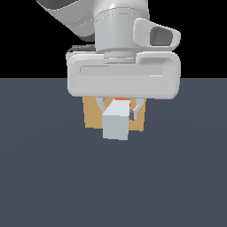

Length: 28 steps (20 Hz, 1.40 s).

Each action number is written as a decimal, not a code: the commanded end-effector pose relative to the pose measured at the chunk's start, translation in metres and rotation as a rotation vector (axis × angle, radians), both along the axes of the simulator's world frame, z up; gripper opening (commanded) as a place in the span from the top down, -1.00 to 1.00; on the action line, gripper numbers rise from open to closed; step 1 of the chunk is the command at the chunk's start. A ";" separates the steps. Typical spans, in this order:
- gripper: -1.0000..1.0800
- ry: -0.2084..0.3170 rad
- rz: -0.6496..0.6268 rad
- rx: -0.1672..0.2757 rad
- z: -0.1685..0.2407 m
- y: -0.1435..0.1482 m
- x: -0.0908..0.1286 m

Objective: Insert the peg into the horizontal hole in a box.

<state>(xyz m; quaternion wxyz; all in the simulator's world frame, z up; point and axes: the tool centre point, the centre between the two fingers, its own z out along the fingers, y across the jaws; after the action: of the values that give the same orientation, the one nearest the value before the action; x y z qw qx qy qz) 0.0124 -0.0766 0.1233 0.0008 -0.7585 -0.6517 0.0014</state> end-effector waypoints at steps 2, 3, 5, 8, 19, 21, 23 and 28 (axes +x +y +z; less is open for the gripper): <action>1.00 -0.003 0.019 0.000 0.005 0.002 -0.001; 1.00 -0.003 0.019 0.000 0.005 0.002 -0.001; 1.00 -0.003 0.019 0.000 0.005 0.002 -0.001; 1.00 -0.003 0.020 0.000 0.005 0.002 -0.001; 1.00 -0.002 0.021 0.000 0.005 0.016 0.000; 1.00 -0.002 0.021 0.000 0.005 0.027 0.001; 1.00 -0.003 0.021 0.000 0.006 0.041 0.003; 1.00 -0.004 0.021 0.000 0.006 0.086 0.008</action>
<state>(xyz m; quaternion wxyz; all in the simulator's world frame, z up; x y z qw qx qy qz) 0.0182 -0.0045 0.1272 0.0010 -0.7516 -0.6596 0.0016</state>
